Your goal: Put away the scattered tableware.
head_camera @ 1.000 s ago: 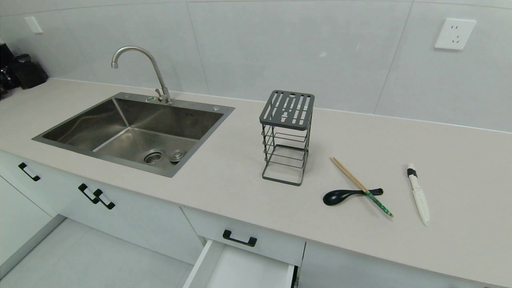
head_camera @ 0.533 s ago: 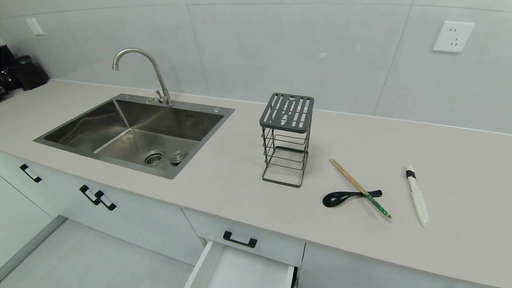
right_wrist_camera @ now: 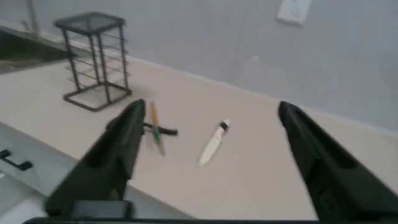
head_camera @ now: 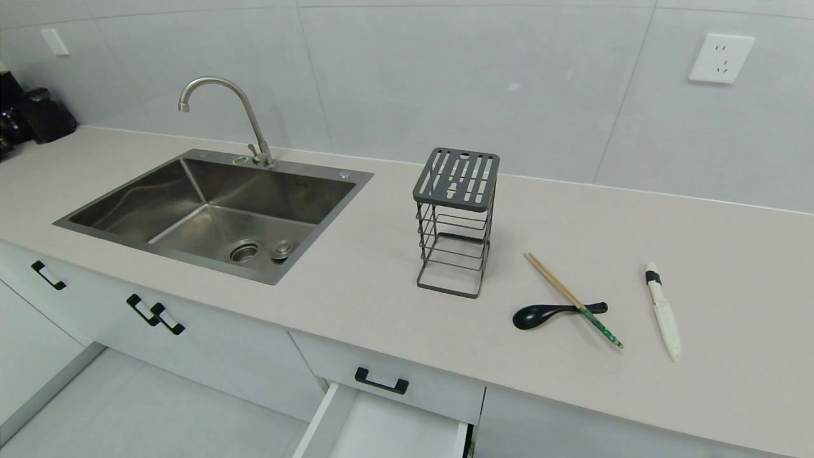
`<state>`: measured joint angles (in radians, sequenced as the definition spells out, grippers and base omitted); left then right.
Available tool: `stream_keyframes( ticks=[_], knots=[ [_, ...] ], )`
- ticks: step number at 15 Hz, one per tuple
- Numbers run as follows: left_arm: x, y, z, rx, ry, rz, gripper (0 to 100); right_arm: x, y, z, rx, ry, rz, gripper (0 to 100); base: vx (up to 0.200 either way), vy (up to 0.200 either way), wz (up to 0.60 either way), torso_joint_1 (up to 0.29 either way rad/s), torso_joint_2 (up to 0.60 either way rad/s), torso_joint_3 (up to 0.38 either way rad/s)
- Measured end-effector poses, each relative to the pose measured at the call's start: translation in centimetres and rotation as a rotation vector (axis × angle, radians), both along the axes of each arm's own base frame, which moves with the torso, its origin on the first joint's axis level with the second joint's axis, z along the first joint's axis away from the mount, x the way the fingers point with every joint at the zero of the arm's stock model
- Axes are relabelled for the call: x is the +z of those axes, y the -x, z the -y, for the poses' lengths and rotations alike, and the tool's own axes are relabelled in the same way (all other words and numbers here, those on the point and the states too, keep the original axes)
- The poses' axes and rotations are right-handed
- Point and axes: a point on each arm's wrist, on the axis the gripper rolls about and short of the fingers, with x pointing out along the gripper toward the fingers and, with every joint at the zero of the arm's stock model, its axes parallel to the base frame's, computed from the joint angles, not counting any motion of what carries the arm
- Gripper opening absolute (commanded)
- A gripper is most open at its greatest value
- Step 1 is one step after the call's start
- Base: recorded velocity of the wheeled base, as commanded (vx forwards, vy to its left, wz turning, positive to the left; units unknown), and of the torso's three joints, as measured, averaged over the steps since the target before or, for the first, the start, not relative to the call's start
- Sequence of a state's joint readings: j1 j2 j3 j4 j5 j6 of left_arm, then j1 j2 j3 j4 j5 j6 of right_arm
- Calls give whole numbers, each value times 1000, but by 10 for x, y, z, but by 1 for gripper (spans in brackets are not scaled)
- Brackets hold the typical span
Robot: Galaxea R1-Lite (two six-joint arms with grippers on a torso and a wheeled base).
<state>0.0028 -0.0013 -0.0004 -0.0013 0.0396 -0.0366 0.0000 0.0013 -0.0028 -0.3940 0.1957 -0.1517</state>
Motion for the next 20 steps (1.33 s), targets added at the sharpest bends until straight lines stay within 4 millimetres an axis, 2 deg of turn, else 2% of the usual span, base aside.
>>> stream_keyframes(
  ticks=[4,6,9,14,18,20],
  knots=[
    [0,0,0,0,0,1,100,22,-6,-2,75,26,-79,100,0,0,0,0,0,0],
    [0,0,0,0,0,1,100,38,-22,-2,106,31,-186,100,0,0,0,0,0,0],
    [0,0,0,0,0,-1,100,53,-56,-3,145,41,-364,100,0,0,0,0,0,0],
    [0,0,0,0,0,1,100,49,-112,-10,228,106,-614,100,0,0,0,0,0,0],
    [0,0,0,0,0,1,100,39,-144,-18,267,123,-763,100,0,0,0,0,0,0],
    [0,0,0,0,0,1,100,40,-163,-22,265,134,-807,100,0,0,0,0,0,0]
  ],
)
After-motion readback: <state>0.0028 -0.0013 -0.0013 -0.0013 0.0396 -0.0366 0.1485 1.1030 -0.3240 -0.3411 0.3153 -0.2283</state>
